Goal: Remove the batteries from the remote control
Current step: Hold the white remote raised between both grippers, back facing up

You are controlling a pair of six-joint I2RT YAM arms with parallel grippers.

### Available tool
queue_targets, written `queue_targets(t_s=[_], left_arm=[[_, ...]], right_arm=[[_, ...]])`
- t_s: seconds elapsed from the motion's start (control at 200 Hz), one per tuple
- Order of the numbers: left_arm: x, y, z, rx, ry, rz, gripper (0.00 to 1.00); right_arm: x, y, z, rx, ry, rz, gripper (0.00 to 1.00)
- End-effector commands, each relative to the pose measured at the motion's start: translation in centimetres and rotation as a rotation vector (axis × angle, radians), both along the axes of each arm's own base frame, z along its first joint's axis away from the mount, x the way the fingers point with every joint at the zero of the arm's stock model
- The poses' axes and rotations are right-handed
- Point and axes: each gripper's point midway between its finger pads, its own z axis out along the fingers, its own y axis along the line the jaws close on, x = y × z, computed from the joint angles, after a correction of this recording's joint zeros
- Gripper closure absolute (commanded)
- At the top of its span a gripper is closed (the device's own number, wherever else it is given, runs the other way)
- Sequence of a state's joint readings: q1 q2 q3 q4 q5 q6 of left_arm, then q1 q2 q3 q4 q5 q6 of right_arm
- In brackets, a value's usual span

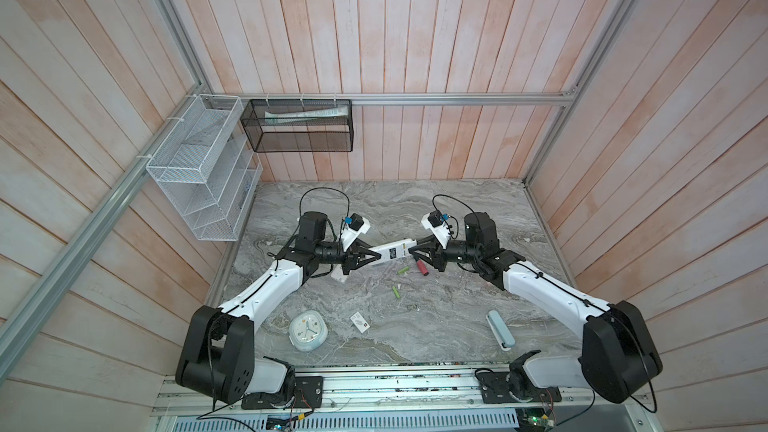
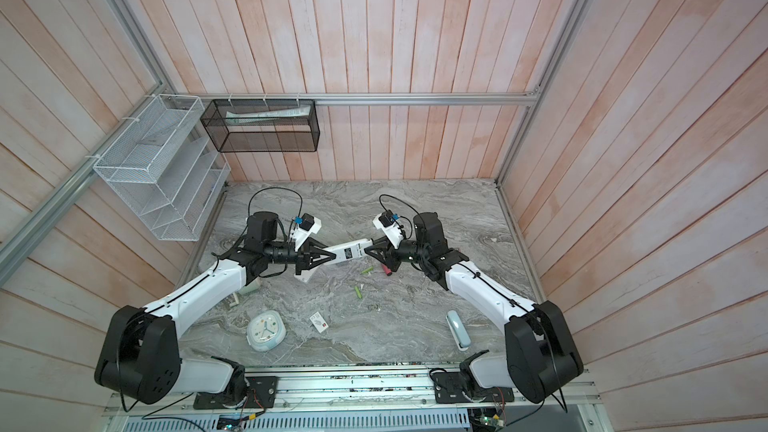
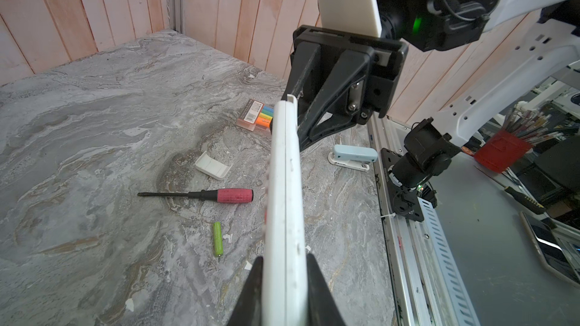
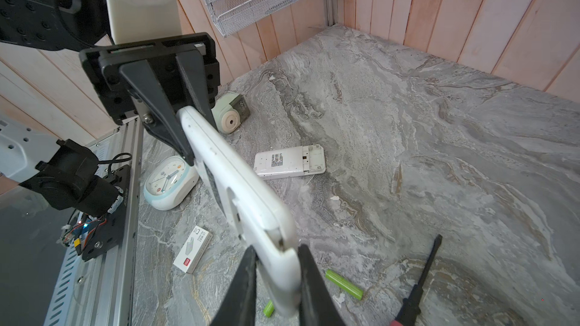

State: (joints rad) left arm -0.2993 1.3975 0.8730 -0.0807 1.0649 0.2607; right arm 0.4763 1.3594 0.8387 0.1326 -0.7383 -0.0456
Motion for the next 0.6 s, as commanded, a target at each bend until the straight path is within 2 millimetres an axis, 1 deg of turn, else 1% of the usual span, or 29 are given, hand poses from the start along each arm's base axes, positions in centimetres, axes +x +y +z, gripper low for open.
queue_targets(t_s=[0.0, 0.08, 0.32, 0.45, 0.595], left_arm=[[-1.1, -0.3, 0.9, -0.036, -0.019, -0.046, 1.0], [-1.2, -0.3, 1.0, -0.04, -0.022, -0.052, 1.0], [-2.5, -0.3, 1.3, -0.061, -0.034, -0.118, 1.0], [-2.5, -0.1, 1.1, -0.051, -0.032, -0.107, 1.0], [-2.4, -0.1, 1.1, -0.053, -0.028, -0.103, 1.0]], right_arm=[[1.6, -1.3, -0.2, -0.026, -0.022, -0.107, 0.83], [1.4, -1.4, 0.1, -0.02, -0.032, -0.105, 0.83], [1.6, -1.3, 0.1, -0.024, -0.037, -0.089, 0.83], [1.8, -1.3, 0.0, -0.026, -0.035, -0.091, 0.82], [2.0, -1.6, 0.3, -0.021, -0.044, -0.104, 0.78]])
